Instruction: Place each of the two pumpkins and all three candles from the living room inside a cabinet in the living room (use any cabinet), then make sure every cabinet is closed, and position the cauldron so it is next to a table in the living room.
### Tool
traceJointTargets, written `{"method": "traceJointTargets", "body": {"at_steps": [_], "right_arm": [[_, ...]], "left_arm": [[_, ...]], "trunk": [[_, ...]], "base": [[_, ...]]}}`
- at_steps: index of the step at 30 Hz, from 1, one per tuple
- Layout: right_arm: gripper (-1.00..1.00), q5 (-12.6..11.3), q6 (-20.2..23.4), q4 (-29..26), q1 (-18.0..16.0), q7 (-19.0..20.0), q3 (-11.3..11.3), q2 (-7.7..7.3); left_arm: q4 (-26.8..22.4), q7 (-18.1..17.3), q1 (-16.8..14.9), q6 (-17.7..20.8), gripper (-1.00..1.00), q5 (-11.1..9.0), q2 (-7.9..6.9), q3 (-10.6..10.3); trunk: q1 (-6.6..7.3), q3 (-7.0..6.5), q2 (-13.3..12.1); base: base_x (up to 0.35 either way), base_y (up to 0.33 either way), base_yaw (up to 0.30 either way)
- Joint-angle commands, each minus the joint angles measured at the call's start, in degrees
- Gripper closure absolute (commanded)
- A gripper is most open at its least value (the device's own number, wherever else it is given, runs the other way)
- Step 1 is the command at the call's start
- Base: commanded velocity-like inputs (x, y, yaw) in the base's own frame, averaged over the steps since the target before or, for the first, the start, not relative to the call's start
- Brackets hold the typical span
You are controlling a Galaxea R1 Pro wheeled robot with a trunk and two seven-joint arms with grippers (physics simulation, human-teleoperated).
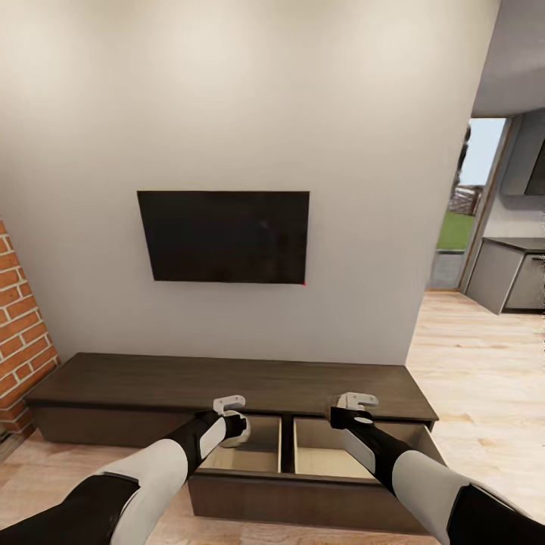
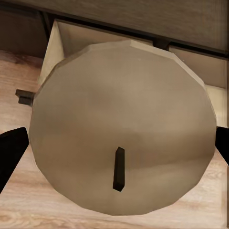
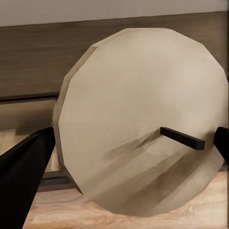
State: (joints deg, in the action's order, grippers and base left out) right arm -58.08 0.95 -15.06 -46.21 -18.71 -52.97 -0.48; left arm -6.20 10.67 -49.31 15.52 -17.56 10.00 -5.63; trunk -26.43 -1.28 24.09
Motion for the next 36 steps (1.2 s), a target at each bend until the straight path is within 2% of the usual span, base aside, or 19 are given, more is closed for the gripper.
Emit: {"method": "traceJointTargets", "body": {"at_steps": [1, 9, 27, 36], "right_arm": [[1.0, -0.3, 0.1, -0.1, 0.0, -0.4, -0.5, -0.03], [1.0, -0.3, 0.1, -0.1, 0.0, -0.4, -0.5, 0.02], [1.0, -0.3, 0.1, -0.1, 0.0, -0.4, -0.5, 0.04], [1.0, -0.3, 0.2, -0.1, 0.0, -0.4, -0.5, 0.07]], "left_arm": [[-0.1, 0.4, 0.0, 0.3, 1.0, -0.5, 0.0, -0.5], [1.1, 0.4, 0.0, -1.3, 1.0, -0.5, 0.0, -0.5], [1.2, 0.4, 0.0, -1.5, 1.0, -0.5, 0.0, -0.5], [1.2, 0.4, 0.0, -1.5, 1.0, -0.5, 0.0, -0.5]], "trunk": [[-0.02, 0.02, 0.0], [-0.02, -0.04, 0.0], [-0.02, -0.95, 0.0], [-0.02, -1.07, 0.0]], "base": [[0.0, -0.288, -0.001], [0.0, -0.293, -0.028], [0.0, -0.294, -0.217], [0.0, -0.242, -0.044]]}}
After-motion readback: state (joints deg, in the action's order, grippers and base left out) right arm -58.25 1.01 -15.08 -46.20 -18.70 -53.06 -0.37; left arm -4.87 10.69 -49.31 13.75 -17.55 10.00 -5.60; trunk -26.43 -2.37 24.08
